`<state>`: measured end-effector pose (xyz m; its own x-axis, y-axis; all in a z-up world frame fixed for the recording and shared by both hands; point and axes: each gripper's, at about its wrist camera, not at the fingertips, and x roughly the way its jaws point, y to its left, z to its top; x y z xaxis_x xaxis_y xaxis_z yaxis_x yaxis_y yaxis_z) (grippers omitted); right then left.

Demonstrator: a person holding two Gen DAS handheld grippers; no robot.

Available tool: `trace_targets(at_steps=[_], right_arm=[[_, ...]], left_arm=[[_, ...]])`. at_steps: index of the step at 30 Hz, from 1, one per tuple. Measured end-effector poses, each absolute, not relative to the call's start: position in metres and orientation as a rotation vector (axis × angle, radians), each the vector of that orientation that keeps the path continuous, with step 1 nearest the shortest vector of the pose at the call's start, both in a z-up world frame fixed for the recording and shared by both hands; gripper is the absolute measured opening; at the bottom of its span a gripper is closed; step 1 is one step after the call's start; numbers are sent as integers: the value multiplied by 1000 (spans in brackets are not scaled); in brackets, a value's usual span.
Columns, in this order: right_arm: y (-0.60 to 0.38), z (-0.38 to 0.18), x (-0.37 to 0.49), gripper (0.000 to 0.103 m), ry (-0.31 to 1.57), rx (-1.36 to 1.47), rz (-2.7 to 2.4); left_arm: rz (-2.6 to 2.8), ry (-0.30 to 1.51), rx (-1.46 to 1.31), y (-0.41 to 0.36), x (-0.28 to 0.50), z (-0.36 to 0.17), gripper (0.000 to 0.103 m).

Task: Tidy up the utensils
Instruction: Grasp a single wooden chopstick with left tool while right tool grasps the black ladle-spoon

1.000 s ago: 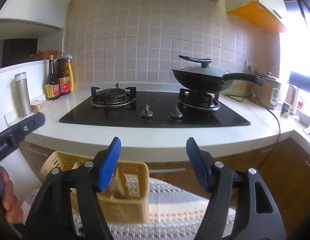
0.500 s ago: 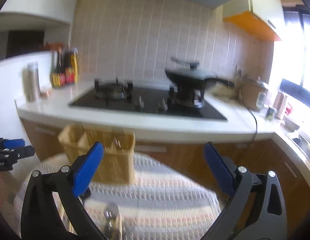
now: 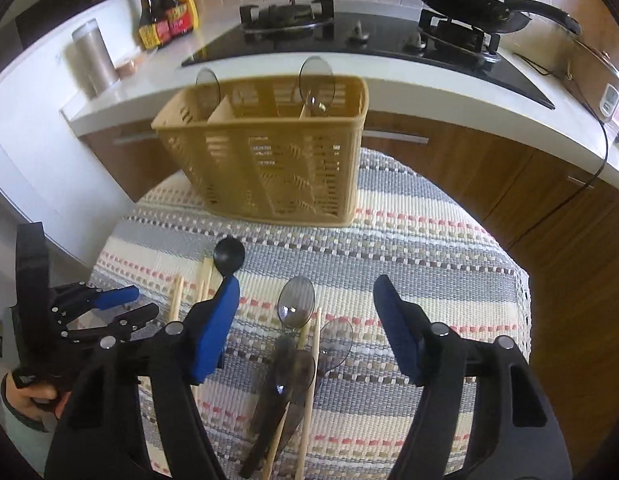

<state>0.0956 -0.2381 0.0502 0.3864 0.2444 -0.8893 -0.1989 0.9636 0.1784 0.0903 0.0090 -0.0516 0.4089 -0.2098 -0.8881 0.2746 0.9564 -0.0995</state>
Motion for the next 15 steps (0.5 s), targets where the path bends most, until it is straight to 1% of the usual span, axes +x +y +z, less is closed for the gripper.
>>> trace_targets(at_steps=[1, 3, 6, 10, 15], right_arm=[[-236, 48, 94, 63, 1142, 34, 281], [-233, 44, 95, 58, 1152, 23, 285], [-228, 39, 96, 55, 1168, 8, 297], [-222, 34, 96, 55, 1172, -13, 302], [-217, 25, 97, 55, 1189, -22, 306]], left_arm=[[-309, 1104, 73, 7, 89, -54, 30], [-311, 1110, 88, 4, 88, -62, 30], [-298, 1093, 122, -1, 84, -65, 30], [-292, 1100, 136, -5, 81, -63, 29], [-289, 1105, 146, -12, 77, -64, 33]])
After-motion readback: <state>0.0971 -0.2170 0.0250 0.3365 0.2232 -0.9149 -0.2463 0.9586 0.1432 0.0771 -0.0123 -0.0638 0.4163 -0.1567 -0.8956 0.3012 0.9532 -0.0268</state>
